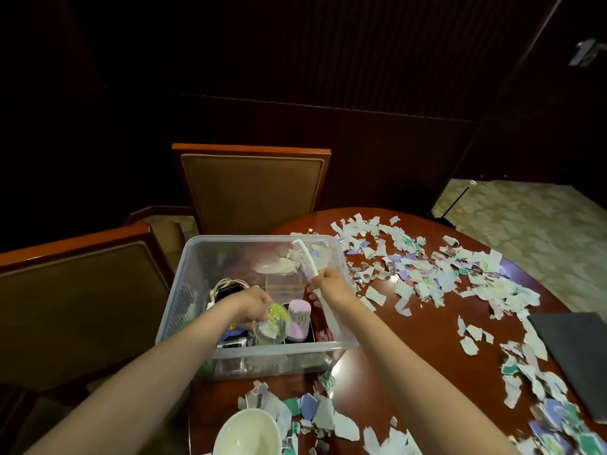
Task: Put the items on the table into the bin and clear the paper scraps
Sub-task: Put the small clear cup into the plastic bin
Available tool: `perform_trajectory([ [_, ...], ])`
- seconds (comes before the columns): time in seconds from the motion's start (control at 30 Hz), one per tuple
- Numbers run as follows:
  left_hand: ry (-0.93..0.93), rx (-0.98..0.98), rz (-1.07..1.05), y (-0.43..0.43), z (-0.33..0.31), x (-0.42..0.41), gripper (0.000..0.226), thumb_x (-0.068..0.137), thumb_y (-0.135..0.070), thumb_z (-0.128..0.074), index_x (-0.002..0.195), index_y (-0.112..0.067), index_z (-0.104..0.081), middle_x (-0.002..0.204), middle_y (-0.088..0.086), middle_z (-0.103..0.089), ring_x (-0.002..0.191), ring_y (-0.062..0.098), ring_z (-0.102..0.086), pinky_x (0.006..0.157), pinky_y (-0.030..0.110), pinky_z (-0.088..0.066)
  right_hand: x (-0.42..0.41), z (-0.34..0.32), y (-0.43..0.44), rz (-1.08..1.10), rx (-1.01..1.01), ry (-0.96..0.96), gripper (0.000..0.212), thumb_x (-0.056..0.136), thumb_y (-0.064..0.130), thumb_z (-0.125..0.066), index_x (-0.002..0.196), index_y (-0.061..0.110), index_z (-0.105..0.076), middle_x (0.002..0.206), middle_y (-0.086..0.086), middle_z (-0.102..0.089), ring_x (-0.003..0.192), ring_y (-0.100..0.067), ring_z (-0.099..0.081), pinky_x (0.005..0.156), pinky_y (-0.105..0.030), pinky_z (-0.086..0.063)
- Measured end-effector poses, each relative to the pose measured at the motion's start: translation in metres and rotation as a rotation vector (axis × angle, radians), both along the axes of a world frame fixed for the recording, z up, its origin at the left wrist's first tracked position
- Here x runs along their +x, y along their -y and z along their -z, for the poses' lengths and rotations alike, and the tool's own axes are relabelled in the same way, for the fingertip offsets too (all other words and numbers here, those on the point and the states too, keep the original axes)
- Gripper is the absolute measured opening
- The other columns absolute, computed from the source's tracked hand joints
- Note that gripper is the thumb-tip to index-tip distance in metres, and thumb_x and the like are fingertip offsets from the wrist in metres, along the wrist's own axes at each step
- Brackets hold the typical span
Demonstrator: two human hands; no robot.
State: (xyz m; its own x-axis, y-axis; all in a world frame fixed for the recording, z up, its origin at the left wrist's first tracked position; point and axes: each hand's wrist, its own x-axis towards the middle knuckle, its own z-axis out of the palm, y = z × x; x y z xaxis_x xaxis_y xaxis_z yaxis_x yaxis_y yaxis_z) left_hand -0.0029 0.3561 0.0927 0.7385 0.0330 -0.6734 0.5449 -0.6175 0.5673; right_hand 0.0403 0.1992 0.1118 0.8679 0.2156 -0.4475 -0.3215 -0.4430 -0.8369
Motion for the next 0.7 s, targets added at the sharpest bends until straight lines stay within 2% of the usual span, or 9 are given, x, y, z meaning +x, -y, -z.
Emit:
perform_trajectory([
  [0.03,0.008,0.032,-0.001,-0.002,0.001,0.002,0.023,0.093,0.004,-0.049,0.082,-0.016,-0.050,0.073,0.000,-0.043,0.051,0.007,-0.046,0.038,0.012,-0.040,0.000,0.003,-0.001,0.004,-0.017,-0.004,0.013,0.096,0.006,-0.036,0.103,0.004,-0.047,0.081,-0.006,-0.054,0.065,-0.011,-0.050,0.057,-0.021,-0.042],
  [0.07,0.010,0.068,0.011,-0.004,0.001,0.003,0.017,0.093,0.003,-0.050,0.089,-0.014,-0.054,0.075,-0.001,-0.044,0.055,0.007,-0.044,0.042,0.014,-0.041,0.000,0.006,-0.003,0.001,-0.029,-0.008,0.018,0.095,0.004,-0.037,0.108,0.002,-0.049,0.083,-0.006,-0.054,0.065,-0.011,-0.049,0.057,-0.021,-0.042],
  [0.17,-0.023,0.095,0.048,-0.010,0.010,0.006,0.037,0.092,0.001,-0.052,0.129,-0.004,-0.049,0.074,0.000,-0.045,0.058,0.009,-0.045,0.048,0.016,-0.043,-0.001,0.012,-0.006,-0.030,-0.018,-0.030,0.038,0.091,-0.004,-0.034,0.126,0.004,-0.047,0.079,0.000,-0.049,0.063,-0.012,-0.051,0.054,-0.021,-0.041],
  [0.27,-0.038,0.134,0.088,-0.015,0.012,0.005,0.040,0.090,0.002,-0.054,0.129,-0.003,-0.048,0.069,0.003,-0.046,0.048,0.010,-0.046,0.037,0.013,-0.039,0.000,0.012,-0.005,-0.037,-0.037,-0.031,0.033,0.093,-0.004,-0.031,0.119,0.008,-0.046,0.077,0.001,-0.047,0.060,-0.012,-0.051,0.053,-0.021,-0.040],
  [0.4,-0.030,0.239,0.145,-0.017,0.013,0.004,0.040,0.089,-0.002,-0.058,0.127,-0.003,-0.050,0.063,0.002,-0.047,0.038,0.007,-0.046,0.037,0.014,-0.037,0.000,0.017,-0.003,-0.029,-0.081,-0.022,0.046,0.094,0.002,-0.034,0.139,0.012,-0.037,0.071,0.000,-0.044,0.058,-0.009,-0.042,0.043,-0.017,-0.034],
  [0.53,-0.014,0.327,0.220,-0.016,0.008,0.002,0.043,0.084,-0.007,-0.066,0.126,-0.009,-0.056,0.087,0.004,-0.057,0.065,0.016,-0.054,0.049,0.015,-0.039,-0.001,0.019,-0.004,-0.049,-0.167,-0.043,0.046,0.092,0.009,-0.048,0.136,0.008,-0.033,0.082,-0.002,-0.047,0.062,-0.008,-0.044,0.045,-0.016,-0.037],
  [0.6,0.018,0.354,0.239,-0.015,0.007,0.001,0.044,0.082,-0.007,-0.068,0.124,-0.013,-0.060,0.103,0.005,-0.060,0.084,0.019,-0.060,0.052,0.015,-0.041,-0.001,0.020,-0.004,-0.028,-0.200,-0.060,0.030,0.095,0.010,-0.043,0.124,0.005,-0.036,0.075,-0.004,-0.045,0.058,-0.010,-0.042,0.046,-0.019,-0.036],
  [0.67,0.060,0.375,0.246,-0.014,0.006,0.001,0.042,0.082,-0.009,-0.069,0.123,-0.016,-0.061,0.121,0.004,-0.059,0.101,0.018,-0.060,0.045,0.008,-0.039,0.000,0.020,-0.005,0.015,-0.185,-0.081,0.011,0.098,0.009,-0.035,0.104,0.005,-0.043,0.067,-0.005,-0.042,0.053,-0.012,-0.040,0.046,-0.022,-0.034],
  [0.7,0.078,0.367,0.239,-0.014,0.007,0.001,0.041,0.082,-0.010,-0.069,0.122,-0.016,-0.062,0.125,0.003,-0.058,0.099,0.016,-0.059,0.039,0.005,-0.036,-0.001,0.020,-0.006,0.020,-0.187,-0.091,0.012,0.098,0.007,-0.034,0.099,0.004,-0.046,0.066,-0.007,-0.043,0.053,-0.014,-0.042,0.047,-0.023,-0.037],
])
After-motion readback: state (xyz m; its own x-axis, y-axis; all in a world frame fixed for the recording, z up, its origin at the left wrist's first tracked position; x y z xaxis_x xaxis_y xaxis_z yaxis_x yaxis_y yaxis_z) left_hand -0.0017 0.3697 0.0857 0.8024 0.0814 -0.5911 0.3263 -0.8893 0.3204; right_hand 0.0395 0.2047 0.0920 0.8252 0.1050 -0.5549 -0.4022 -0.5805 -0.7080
